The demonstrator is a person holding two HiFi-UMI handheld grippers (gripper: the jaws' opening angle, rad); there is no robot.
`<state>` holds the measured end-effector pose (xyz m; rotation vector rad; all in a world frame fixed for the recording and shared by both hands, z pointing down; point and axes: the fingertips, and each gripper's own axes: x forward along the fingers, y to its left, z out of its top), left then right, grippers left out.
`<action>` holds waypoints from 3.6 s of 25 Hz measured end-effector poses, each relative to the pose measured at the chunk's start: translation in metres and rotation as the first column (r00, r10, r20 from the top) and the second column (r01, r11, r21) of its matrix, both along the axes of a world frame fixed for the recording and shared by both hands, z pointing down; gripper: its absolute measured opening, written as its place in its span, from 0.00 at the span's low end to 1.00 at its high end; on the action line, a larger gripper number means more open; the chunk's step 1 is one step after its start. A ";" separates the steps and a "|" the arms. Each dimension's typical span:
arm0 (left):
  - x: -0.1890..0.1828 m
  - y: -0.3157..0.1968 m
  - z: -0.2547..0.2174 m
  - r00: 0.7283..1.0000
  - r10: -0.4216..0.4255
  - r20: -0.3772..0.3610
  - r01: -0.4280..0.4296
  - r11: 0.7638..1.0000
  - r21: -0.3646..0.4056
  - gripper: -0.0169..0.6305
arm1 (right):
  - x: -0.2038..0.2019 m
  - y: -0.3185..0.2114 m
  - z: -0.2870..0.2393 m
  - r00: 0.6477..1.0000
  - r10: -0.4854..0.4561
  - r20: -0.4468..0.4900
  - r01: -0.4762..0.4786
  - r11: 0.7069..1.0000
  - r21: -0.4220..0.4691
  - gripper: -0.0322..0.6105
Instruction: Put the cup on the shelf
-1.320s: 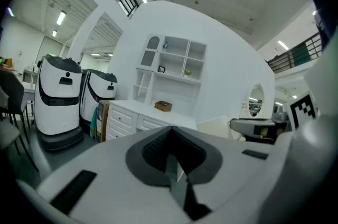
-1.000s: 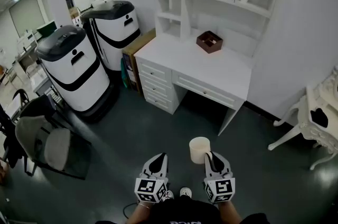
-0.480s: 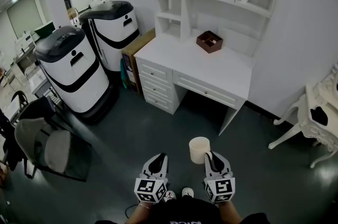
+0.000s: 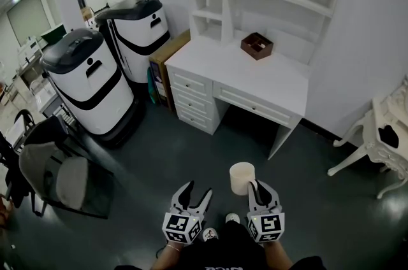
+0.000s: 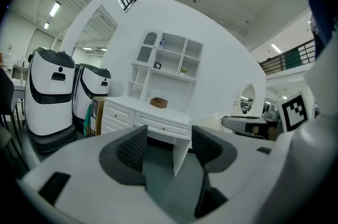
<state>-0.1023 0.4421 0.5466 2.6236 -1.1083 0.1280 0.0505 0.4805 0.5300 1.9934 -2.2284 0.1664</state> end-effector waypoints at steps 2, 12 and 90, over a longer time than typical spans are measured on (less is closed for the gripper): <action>0.001 -0.002 0.004 1.000 0.008 0.004 -0.008 1.000 -0.011 0.42 | -0.002 -0.003 0.002 1.000 -0.003 0.003 0.003 1.000 -0.004 0.14; 0.008 -0.049 0.019 0.999 -0.044 -0.006 0.044 0.998 -0.038 0.41 | 0.008 -0.069 0.005 0.997 -0.071 -0.011 0.071 0.997 0.018 0.14; 0.059 -0.696 0.007 0.993 0.118 0.030 -0.117 0.992 -0.040 0.41 | 0.030 -0.682 -0.004 0.998 0.046 0.045 -0.047 0.999 0.024 0.14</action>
